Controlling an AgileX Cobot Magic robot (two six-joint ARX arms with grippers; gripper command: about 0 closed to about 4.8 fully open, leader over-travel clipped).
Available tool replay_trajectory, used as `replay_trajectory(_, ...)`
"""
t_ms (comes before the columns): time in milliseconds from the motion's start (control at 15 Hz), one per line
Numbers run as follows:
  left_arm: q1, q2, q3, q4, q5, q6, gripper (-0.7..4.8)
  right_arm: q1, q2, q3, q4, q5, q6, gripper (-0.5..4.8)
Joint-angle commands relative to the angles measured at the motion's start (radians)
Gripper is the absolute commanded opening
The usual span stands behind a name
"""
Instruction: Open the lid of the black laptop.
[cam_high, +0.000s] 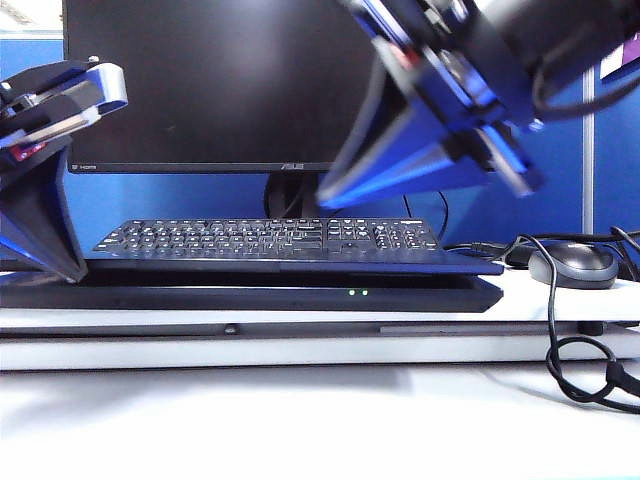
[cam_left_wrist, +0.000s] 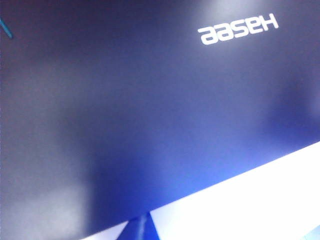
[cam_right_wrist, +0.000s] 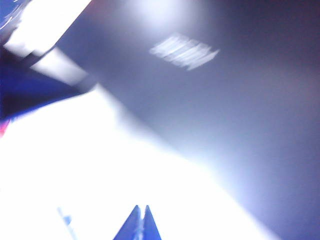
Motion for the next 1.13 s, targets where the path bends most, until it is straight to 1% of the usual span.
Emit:
replay_trajectory(67,0.005,-0.006,0.015,0.161,-0.039,0.008,-0.04,0.045,-0.003,0.004,-0.031,0.033,0.001,-0.01)
replay_trajectory(200,0.005,-0.006,0.015,0.163,-0.038,0.008,-0.04,0.05,-0.003,0.004,-0.08,0.085,0.001,-0.01)
replay_trajectory(399,0.005,-0.006,0.015,0.165,-0.036,0.008,-0.04,0.05,-0.003,0.004,-0.092,0.135,-0.013,-0.01)
replay_trajectory(532,0.005,-0.006,0.015,0.172,-0.031,0.007,-0.04,0.049,-0.002,0.004,-0.12,0.204,-0.015,-0.01)
replay_trajectory(732,0.005,-0.006,0.016,0.185,-0.03,0.007,-0.04,0.045,-0.001,0.003,-0.13,0.214,-0.018,-0.02)
replay_trajectory(1131,0.005,-0.006,0.053,0.179,-0.012,0.008,-0.04,0.002,0.0,0.003,-0.136,0.22,-0.026,-0.01)
